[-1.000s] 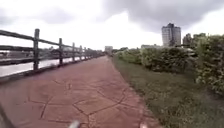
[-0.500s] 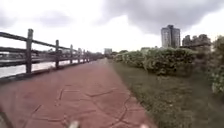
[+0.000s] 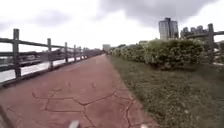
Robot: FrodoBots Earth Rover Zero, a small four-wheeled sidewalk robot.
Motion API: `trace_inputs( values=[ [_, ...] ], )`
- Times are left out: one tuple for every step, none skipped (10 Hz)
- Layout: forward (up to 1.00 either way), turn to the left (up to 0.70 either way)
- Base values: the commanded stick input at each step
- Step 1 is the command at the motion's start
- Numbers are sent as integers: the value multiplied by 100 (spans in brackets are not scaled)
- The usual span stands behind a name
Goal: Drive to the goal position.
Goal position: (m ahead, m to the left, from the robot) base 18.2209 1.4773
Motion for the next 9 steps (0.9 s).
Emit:
trace_inputs(
  values=[
    [70,13],
    [70,1],
    [70,1],
    [70,0],
    [70,2],
    [70,2],
    [70,16],
    [70,33],
    [70,35]
  ],
)
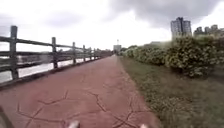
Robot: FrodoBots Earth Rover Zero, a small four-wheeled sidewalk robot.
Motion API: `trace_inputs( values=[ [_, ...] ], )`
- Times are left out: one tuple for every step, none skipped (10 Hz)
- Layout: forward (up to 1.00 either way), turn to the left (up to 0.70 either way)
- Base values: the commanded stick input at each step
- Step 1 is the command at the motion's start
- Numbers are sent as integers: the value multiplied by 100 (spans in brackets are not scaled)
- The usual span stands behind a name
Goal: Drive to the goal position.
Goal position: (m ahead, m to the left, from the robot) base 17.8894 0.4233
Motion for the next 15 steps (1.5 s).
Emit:
trace_inputs(
  values=[
    [70,34],
    [70,30],
    [70,8],
    [70,0],
    [70,0],
    [70,0],
    [70,0],
    [70,0],
    [70,0],
    [70,0],
    [70,0],
    [70,0],
    [70,0],
    [70,0],
    [70,0]
  ],
)
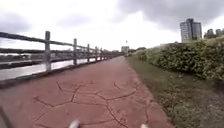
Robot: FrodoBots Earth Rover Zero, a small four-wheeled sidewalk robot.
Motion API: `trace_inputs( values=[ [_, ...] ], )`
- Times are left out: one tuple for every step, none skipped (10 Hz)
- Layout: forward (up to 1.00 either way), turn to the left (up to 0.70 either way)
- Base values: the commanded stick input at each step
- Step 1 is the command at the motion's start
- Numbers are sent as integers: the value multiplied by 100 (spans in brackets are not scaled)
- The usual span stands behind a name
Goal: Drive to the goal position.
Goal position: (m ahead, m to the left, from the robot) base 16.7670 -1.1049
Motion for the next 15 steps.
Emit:
trace_inputs(
  values=[
    [70,0],
    [70,0],
    [70,0],
    [70,0],
    [70,0],
    [70,0],
    [70,0],
    [70,0],
    [70,0],
    [70,0],
    [70,0],
    [70,0],
    [70,0],
    [70,0],
    [70,0]
  ],
)
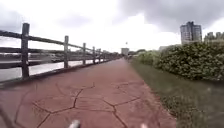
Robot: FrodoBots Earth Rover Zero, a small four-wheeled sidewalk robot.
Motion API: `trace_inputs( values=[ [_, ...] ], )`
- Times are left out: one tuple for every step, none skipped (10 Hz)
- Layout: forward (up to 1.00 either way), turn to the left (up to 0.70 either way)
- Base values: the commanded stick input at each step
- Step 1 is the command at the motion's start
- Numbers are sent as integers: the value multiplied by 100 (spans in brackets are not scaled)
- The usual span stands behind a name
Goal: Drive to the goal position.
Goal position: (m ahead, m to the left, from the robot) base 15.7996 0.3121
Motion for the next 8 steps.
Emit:
trace_inputs(
  values=[
    [70,0],
    [70,0],
    [70,0],
    [70,0],
    [70,0],
    [70,0],
    [70,0],
    [70,0]
  ],
)
